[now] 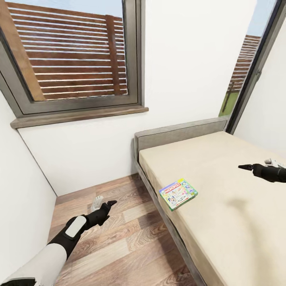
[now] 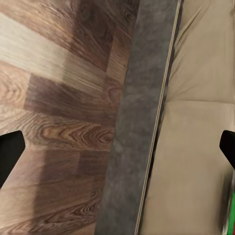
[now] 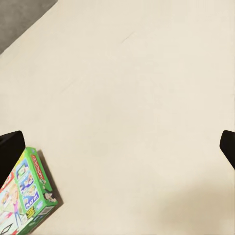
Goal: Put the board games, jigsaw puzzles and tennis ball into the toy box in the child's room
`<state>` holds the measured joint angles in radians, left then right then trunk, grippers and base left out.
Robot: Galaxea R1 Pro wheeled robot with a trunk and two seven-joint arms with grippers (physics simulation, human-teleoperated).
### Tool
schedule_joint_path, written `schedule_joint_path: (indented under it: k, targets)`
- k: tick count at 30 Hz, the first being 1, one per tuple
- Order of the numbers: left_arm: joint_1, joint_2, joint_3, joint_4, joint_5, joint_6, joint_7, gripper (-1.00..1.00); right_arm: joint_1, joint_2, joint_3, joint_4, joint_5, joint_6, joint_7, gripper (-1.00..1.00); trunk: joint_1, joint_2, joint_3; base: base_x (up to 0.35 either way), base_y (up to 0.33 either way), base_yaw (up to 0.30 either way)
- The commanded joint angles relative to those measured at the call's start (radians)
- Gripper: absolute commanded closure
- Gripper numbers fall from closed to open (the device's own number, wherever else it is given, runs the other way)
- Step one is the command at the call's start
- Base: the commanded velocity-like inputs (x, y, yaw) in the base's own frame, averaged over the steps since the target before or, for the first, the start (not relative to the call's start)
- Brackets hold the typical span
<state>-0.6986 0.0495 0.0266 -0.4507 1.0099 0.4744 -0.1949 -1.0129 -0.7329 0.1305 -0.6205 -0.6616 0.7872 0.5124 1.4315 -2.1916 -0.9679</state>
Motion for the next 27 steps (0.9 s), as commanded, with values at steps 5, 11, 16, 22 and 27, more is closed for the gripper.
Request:
schedule_joint_path:
  k: [5, 11, 16, 22, 27]
  targets:
    - [-0.011, 0.001, 0.003, 0.036, 0.007, -0.019, -0.019, -1.0, -0.001, -0.001, 0.004, -0.018, 0.001, 0.001, 0.018, -1.0, 0.0, 0.0, -0.002, 0.0, 0.0, -0.047]
    - [-0.018, 0.001, 0.004, 0.059, 0.01, -0.033, -0.036, -1.0, 0.0, -0.001, 0.004, -0.028, 0.0, 0.002, 0.027, -1.0, 0.0, 0.0, -0.003, 0.0, 0.0, -0.158]
    - [-0.02, 0.001, 0.004, 0.067, 0.011, -0.037, -0.056, -1.0, 0.0, 0.0, 0.005, -0.033, 0.0, 0.002, 0.03, -1.0, 0.0, 0.0, -0.005, 0.0, 0.0, -0.219]
    - [-0.02, 0.001, 0.006, 0.075, 0.012, -0.04, -0.09, -1.0, 0.0, 0.002, 0.006, -0.037, -0.001, 0.003, 0.033, -1.0, 0.0, 0.0, -0.005, 0.0, 0.0, -0.257]
    - [-0.016, 0.001, 0.005, 0.076, 0.013, -0.044, -0.099, -1.0, 0.0, 0.003, 0.006, -0.037, -0.001, 0.002, 0.033, -1.0, 0.0, 0.0, -0.005, 0.0, 0.0, -0.187]
